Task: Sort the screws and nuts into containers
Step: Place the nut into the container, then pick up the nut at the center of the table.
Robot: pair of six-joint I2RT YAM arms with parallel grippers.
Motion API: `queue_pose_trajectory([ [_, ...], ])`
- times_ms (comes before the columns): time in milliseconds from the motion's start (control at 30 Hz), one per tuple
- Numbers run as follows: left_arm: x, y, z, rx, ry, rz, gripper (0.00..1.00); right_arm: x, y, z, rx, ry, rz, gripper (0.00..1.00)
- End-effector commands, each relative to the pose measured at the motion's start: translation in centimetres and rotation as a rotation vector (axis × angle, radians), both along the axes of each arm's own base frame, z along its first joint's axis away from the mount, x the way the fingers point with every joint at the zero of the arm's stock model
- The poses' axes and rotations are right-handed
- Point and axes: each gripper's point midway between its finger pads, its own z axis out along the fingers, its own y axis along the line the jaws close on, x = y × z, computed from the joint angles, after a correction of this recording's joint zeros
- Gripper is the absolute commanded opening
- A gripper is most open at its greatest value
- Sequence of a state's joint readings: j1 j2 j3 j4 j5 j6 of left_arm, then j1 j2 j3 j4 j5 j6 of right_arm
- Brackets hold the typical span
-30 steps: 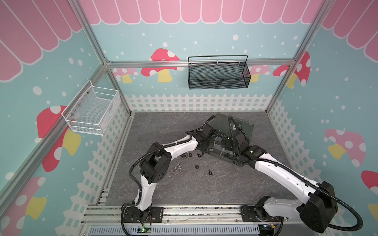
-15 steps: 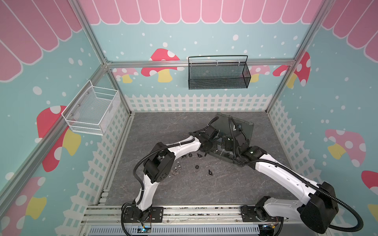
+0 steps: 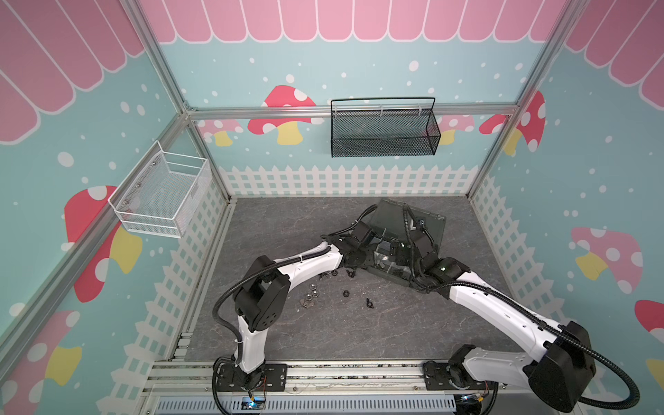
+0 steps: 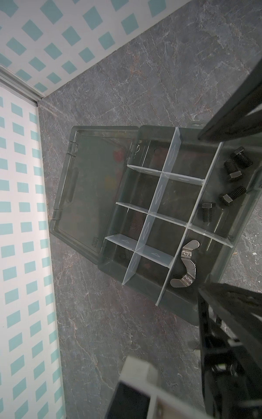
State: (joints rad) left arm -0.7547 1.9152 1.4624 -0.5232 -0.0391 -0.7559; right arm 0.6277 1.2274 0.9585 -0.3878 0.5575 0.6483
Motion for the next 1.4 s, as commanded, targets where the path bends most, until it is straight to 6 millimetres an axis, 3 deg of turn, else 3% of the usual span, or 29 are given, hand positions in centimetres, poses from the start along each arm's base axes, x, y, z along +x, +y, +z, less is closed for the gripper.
queue_pose_trajectory([
  [0, 0.4, 4.4, -0.3, 0.068, 0.01, 0.094, 0.56, -0.1, -0.3, 0.1, 0.02, -0.015, -0.013, 0.97],
  [167, -0.2, 9.3, -2.0, 0.159, 0.05, 0.154, 0.57, 0.2, -0.1, 0.2, 0.015, -0.013, -0.011, 0.97],
  [333, -0.7, 11.3, -3.4, 0.245, 0.082, 0.143, 0.56, 0.6, 0.3, 0.0, 0.016, -0.004, -0.011, 0.97],
  [600, 0.1, 12.1, -4.5, 0.323, 0.093, 0.124, 0.46, 0.8, 0.5, -0.4, 0.011, 0.013, -0.014, 0.97],
  [800, 0.5, 11.4, -5.6, 0.32, 0.121, 0.096, 0.4, 0.8, 0.2, -0.4, 0.0, 0.013, -0.028, 0.97],
  [1367, 0.5, 12.3, -8.5, 0.351, 0.18, 0.13, 0.31, 0.9, 0.0, -0.6, -0.02, 0.021, -0.038, 0.97],
])
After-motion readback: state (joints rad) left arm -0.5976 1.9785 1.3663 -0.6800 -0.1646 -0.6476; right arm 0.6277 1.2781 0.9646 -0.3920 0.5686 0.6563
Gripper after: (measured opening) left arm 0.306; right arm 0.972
